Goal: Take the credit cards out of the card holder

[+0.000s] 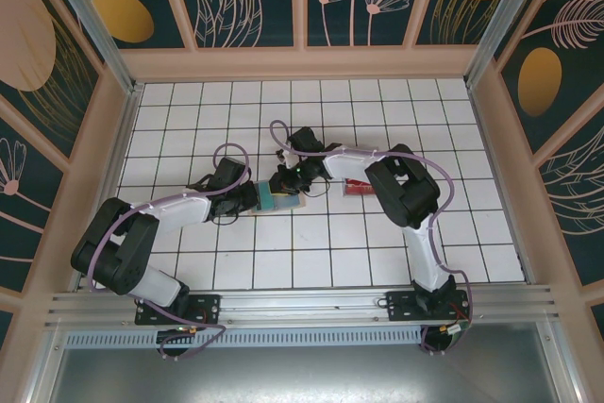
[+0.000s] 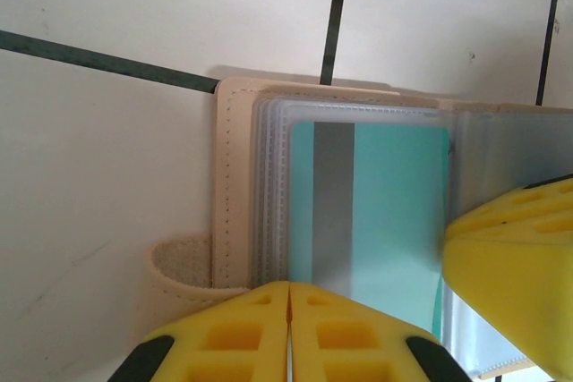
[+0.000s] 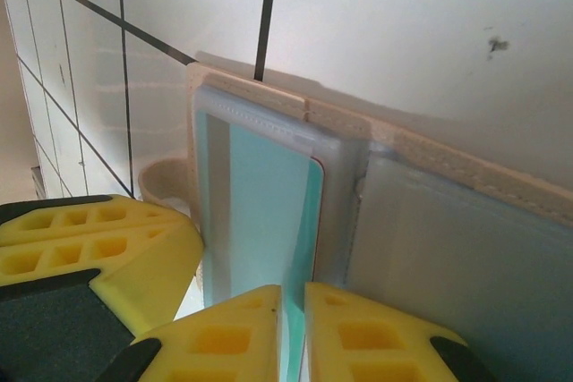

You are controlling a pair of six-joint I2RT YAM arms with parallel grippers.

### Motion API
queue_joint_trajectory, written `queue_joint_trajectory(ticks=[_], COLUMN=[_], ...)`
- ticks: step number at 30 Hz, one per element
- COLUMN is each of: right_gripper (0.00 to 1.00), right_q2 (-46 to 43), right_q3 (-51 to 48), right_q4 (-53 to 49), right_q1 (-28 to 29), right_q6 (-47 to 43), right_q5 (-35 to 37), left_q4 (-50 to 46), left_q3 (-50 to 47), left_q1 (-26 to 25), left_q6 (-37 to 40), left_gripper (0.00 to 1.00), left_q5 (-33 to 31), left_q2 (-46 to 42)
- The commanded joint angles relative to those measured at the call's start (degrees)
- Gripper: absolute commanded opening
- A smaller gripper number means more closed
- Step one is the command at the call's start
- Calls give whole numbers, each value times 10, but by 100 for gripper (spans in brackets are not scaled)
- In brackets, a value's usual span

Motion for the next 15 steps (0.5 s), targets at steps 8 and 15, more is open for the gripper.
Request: queue_joint_trajectory(ticks=[8,15], right_gripper=[15,15], right_q2=[-16,-11], right_q3=[-10,-9], right_q4=[-7,-7], right_q1=[-2,-2], right_q6=[-7,-6], right_q5=[15,10], left_q4=[-4,-5], left_q3=[-15,-14], left_q1=[3,3], left_q6=[1,2], left_gripper=[10,10], left_q5=[4,4], left_q2=[0,1])
